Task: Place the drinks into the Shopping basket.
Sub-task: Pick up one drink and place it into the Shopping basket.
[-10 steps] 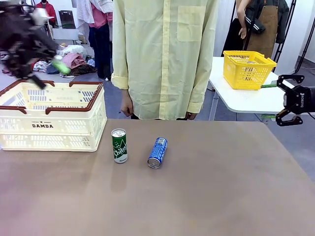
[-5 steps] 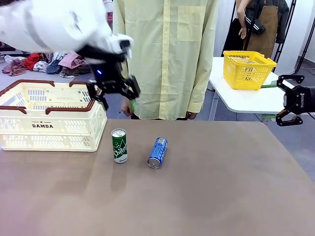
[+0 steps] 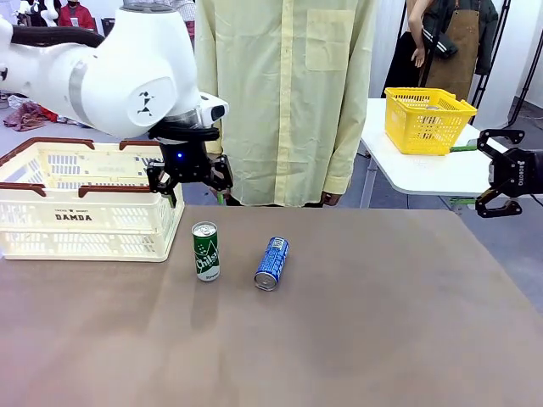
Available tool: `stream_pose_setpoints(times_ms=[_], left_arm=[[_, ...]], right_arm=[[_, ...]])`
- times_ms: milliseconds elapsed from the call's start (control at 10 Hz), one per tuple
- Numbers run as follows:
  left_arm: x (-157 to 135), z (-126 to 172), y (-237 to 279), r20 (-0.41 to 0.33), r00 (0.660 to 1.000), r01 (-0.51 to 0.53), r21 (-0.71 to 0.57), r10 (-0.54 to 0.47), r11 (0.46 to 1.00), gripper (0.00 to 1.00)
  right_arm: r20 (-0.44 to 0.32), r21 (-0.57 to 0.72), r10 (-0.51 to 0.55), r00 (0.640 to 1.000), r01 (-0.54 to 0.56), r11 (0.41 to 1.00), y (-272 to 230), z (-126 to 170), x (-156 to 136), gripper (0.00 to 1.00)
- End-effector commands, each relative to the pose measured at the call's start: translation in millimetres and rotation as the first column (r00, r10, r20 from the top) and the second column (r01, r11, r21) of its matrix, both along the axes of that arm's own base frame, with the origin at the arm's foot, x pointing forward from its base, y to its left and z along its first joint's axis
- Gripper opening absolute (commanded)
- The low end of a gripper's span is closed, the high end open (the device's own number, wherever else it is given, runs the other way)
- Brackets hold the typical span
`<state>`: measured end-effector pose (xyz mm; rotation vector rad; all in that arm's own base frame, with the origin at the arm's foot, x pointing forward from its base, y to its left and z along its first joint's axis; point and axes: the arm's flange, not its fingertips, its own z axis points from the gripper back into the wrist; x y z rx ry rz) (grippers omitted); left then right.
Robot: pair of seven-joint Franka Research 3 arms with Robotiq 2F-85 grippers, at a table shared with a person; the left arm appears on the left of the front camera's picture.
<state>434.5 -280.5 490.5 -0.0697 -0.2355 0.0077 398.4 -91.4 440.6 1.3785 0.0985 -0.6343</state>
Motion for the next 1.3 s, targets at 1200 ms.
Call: stream_pose_setpoints(times_ms=[1200], left_arm=[[33,-82,-29,-0.180,0.980,-0.076,0.060,0.086,0.995,1.00]], right_arm=[[0.000,-0.003,0.013,1.000,-0.013,1.000,-2,3,0,1.00]])
